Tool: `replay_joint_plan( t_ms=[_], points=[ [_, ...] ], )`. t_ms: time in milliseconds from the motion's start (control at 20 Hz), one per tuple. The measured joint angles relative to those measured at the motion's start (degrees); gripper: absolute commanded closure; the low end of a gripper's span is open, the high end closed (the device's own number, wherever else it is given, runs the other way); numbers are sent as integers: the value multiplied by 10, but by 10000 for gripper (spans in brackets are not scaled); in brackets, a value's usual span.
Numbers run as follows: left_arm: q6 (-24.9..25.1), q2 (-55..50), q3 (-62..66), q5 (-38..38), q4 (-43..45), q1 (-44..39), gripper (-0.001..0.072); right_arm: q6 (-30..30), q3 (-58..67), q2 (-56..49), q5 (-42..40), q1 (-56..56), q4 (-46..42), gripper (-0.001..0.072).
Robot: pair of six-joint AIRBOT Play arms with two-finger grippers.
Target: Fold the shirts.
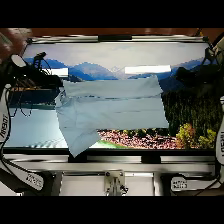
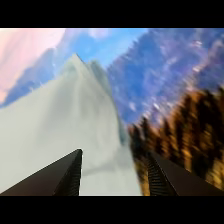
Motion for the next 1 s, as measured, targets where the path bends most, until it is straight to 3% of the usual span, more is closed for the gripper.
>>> replay_joint_plan(
  t_ms=[100,200,250,350,400,700,800,1000],
  points=[
    [-12,23,-19,-50,-2,22,331,-14,-1,22,-87,-26,-38,193],
    [-17,61,-88,-81,-19,41,327,-38,-6,34,-175,-47,-59,193],
    [-17,86,-138,-83,-32,48,291,-49,-11,37,-211,-55,-65,193],
    [-5,149,-258,-68,-69,64,105,-65,-20,42,-259,-66,-69,193],
    [9,183,-321,-48,-87,72,98,-71,-24,43,-271,-68,-64,193],
    [77,306,-565,11,-129,112,119,-85,-31,46,-277,-75,-10,193],
    [93,317,-603,21,-134,119,264,-86,-32,46,-274,-76,-3,193],
    [116,326,-659,45,-140,112,261,-87,-32,46,-271,-76,6,193]
  ],
)
